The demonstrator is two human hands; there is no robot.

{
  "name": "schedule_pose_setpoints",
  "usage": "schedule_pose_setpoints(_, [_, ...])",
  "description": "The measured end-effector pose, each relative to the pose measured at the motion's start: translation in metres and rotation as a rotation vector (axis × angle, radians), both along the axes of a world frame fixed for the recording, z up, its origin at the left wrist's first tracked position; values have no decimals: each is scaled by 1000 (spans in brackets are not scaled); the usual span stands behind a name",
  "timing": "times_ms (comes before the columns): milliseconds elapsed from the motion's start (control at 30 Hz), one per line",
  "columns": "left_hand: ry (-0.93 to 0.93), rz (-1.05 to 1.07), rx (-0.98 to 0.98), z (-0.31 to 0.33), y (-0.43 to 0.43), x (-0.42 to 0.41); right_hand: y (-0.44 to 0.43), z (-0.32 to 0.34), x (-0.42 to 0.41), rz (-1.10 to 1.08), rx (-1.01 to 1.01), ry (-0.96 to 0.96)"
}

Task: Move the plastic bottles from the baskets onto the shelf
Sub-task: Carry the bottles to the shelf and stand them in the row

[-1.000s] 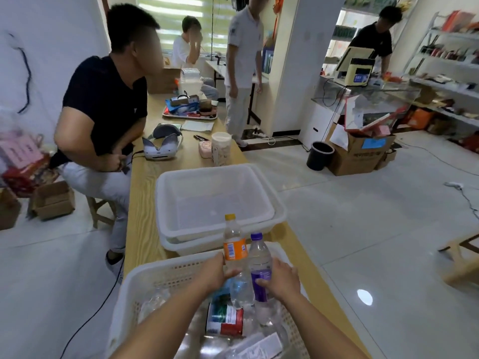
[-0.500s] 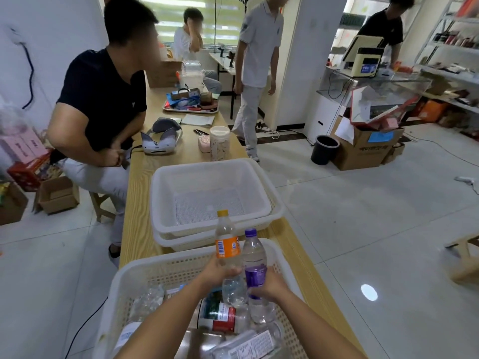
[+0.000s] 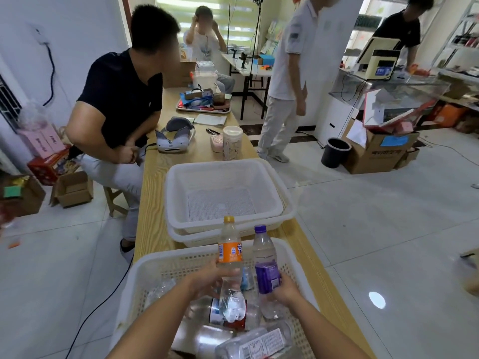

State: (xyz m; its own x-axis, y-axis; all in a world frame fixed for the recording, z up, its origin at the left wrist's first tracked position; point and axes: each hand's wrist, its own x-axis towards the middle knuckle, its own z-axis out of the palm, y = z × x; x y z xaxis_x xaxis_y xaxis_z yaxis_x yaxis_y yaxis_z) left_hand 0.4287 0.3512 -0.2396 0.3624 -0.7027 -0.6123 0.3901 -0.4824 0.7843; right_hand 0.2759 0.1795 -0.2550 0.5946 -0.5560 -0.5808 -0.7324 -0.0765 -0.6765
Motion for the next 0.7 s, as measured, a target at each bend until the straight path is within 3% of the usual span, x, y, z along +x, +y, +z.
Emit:
schedule_pose_setpoints(167, [-17,115,-24,5,-8,-5,-5,15,9,24,59,-53])
schedule_pose_setpoints(400, [25,71,-64,11,11,14,-6,15,15,115,54,23])
schedule_pose_setpoints(700, [138,146,-137,-2,18,3,15,-7,18,226,-203,94])
